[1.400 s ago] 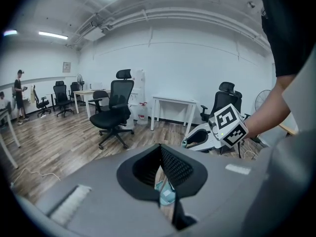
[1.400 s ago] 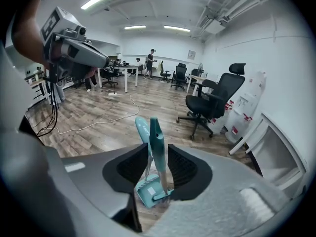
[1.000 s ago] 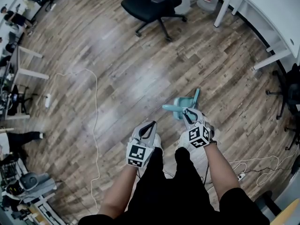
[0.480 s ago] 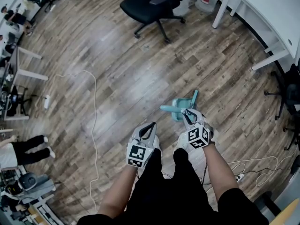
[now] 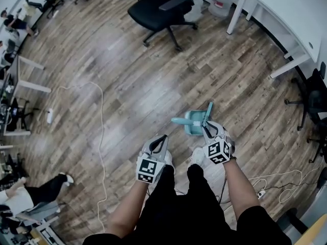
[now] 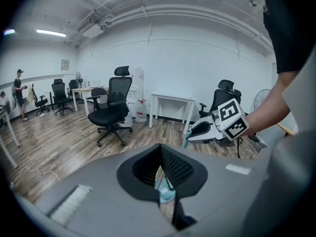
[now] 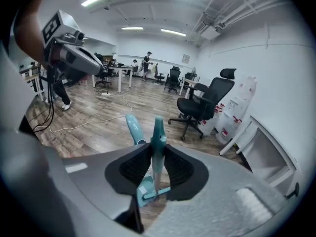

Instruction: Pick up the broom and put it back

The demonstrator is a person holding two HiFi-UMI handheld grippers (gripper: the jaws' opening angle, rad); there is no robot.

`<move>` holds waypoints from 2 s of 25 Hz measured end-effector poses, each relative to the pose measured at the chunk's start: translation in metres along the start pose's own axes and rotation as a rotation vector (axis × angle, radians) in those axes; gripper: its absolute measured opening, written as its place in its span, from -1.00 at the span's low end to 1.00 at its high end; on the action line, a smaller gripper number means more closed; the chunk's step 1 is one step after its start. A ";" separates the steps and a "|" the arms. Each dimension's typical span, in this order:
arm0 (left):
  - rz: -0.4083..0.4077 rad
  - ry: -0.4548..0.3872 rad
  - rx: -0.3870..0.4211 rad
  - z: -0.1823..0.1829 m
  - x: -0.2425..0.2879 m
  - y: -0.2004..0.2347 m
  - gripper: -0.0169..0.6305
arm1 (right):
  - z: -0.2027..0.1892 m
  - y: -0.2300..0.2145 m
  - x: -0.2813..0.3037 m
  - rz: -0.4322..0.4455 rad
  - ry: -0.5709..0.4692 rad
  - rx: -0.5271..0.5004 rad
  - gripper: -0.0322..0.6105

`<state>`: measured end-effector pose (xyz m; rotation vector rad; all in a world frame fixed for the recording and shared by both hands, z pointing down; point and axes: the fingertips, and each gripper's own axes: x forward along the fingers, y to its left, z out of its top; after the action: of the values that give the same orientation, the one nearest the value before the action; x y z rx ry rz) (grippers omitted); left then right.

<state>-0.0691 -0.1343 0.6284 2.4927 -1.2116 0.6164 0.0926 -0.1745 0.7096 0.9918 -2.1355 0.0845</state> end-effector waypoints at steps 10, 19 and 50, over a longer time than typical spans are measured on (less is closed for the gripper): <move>-0.032 -0.022 0.028 0.016 0.004 -0.009 -0.90 | 0.019 -0.025 -0.046 -0.062 -0.059 0.065 -0.62; -0.024 -0.078 0.049 0.046 0.004 0.004 -0.90 | 0.060 -0.047 -0.107 -0.150 -0.151 0.102 -0.62; -0.120 -0.312 0.105 0.160 0.004 -0.012 -0.90 | 0.181 -0.129 -0.263 -0.517 -0.538 0.262 -0.62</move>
<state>-0.0178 -0.2005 0.4918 2.8047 -1.1447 0.2732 0.1750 -0.1637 0.3751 1.8631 -2.2888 -0.1807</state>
